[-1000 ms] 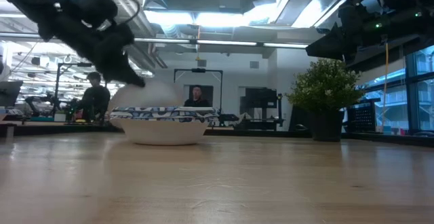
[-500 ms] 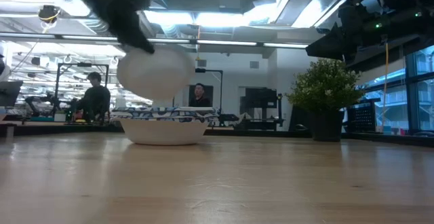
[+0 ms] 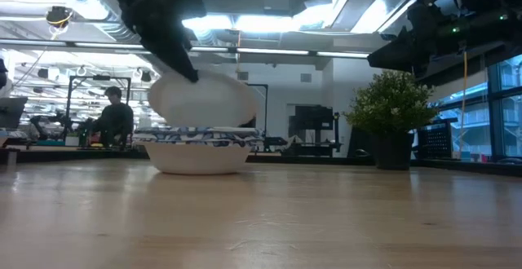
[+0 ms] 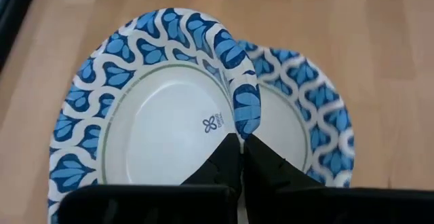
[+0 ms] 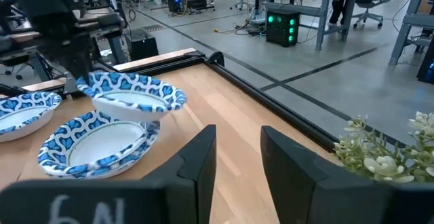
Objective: Nest bowls inside each other
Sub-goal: Stack the white patterned bowl on the other white patterned bowls
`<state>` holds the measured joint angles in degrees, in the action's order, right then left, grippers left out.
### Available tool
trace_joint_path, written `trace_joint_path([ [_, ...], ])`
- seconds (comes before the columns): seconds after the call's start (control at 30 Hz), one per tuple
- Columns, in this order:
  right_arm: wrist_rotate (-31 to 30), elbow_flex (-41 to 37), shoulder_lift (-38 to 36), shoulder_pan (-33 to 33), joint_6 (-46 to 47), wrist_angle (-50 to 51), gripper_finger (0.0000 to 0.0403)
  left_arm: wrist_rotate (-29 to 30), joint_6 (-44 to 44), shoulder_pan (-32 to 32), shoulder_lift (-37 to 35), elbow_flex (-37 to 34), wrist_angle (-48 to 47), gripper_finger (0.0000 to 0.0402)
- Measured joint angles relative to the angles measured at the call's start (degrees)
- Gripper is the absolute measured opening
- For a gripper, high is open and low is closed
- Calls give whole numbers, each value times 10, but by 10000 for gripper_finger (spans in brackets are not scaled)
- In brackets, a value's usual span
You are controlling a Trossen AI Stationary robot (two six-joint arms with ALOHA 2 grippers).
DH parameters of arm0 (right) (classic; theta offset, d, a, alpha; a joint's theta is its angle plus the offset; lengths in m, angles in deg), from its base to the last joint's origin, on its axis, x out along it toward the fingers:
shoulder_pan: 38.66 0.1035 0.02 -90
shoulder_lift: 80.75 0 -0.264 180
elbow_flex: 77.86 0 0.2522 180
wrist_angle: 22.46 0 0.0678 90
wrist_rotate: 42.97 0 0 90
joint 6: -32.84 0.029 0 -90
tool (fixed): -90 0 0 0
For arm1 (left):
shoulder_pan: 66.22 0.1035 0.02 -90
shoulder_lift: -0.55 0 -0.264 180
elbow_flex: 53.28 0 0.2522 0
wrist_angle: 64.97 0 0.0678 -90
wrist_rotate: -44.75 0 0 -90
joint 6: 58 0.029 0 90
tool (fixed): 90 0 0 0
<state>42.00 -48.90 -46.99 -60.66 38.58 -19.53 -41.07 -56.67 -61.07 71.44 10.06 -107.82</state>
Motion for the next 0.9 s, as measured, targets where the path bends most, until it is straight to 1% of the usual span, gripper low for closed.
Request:
trace_joint_path([
  [0.17, 2, 0, 0, 0, 0, 0, 117, -7, -15, -33, 13, 0, 35, 0],
  [0.3, 4, 0, 0, 0, 0, 0, 117, -5, -48, -57, 12, 0, 44, 0],
  [0.47, 7, 0, 0, 0, 0, 0, 117, 21, -57, -98, 1, 0, 61, 0],
  [0.63, 7, 0, 0, 0, 0, 0, 117, 74, -58, -127, -4, 32, 32, 0],
  [0.73, 8, 0, 0, 0, 0, 0, 117, 74, -58, -139, -4, 59, 14, 0],
  [0.9, 8, 0, 0, 0, 0, 0, 117, 68, -89, -158, -1, 65, -3, 0],
])
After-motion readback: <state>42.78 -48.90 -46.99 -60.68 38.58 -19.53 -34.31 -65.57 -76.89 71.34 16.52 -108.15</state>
